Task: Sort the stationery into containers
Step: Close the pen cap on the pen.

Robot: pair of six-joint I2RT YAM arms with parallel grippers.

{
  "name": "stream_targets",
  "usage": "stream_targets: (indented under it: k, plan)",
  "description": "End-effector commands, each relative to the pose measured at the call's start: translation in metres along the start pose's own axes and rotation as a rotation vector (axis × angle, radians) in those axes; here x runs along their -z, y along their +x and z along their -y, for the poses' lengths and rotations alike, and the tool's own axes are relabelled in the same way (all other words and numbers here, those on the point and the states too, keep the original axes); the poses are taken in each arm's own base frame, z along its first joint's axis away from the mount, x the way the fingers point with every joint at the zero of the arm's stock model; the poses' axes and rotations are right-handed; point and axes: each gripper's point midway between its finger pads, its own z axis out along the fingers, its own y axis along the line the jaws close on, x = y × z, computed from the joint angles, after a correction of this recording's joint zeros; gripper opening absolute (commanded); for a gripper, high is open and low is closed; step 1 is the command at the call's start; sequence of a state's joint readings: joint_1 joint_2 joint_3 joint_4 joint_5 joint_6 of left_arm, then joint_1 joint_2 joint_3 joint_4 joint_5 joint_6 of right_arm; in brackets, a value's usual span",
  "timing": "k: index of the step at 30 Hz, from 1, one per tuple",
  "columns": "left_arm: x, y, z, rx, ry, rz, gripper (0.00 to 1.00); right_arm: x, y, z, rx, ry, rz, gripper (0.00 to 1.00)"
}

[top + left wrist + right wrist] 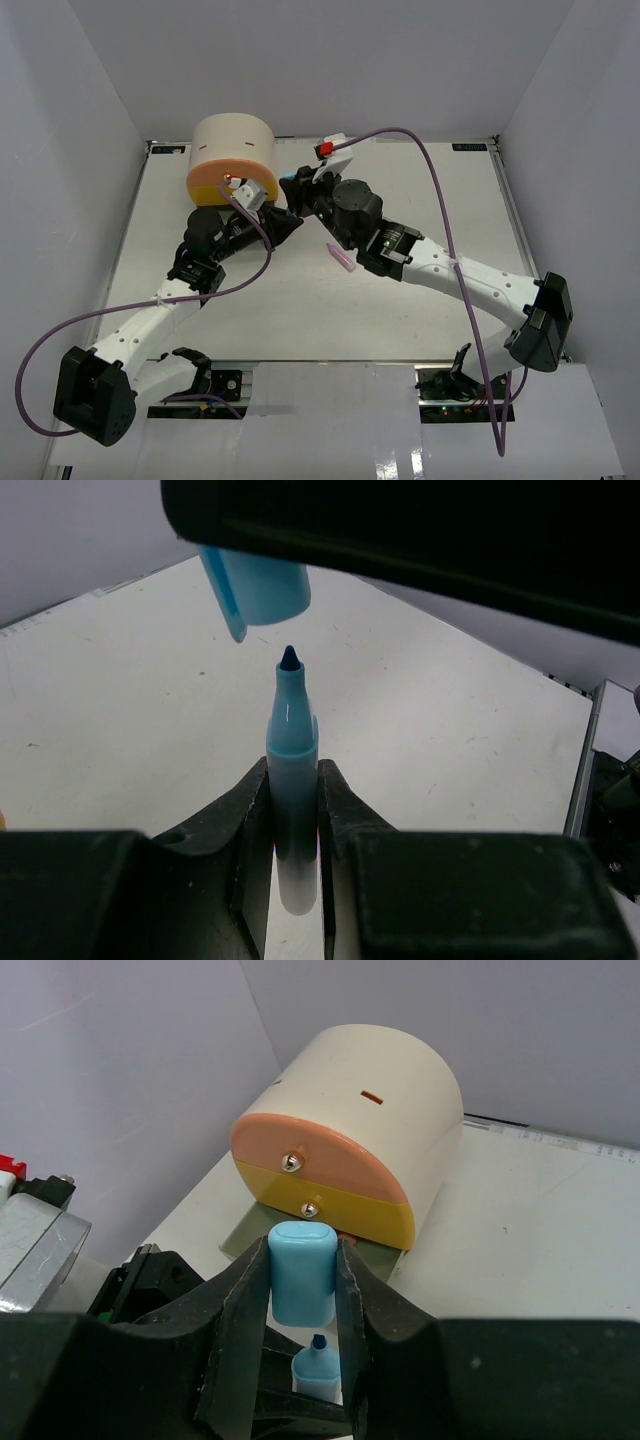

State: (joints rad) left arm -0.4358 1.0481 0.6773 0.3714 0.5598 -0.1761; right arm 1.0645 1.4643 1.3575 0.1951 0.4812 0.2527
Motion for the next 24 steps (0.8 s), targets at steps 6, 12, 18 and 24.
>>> stream_targets:
  k: [6,12,18,24]
  plan:
    - [0.003,-0.006,0.001,-0.016,-0.013,0.023,0.0,-0.002,-0.005,-0.001,-0.012,0.033,0.066,0.11]
    - [0.002,-0.007,0.001,-0.002,-0.015,0.028,0.0,0.0,0.0,0.0,-0.001,0.036,0.061,0.1]
    - [0.002,-0.005,0.001,0.018,-0.019,0.023,0.0,0.003,-0.004,0.001,-0.003,0.041,0.075,0.11]
    - [0.002,-0.008,0.002,0.028,-0.017,0.038,0.0,0.006,0.004,0.005,0.005,0.054,0.061,0.1]
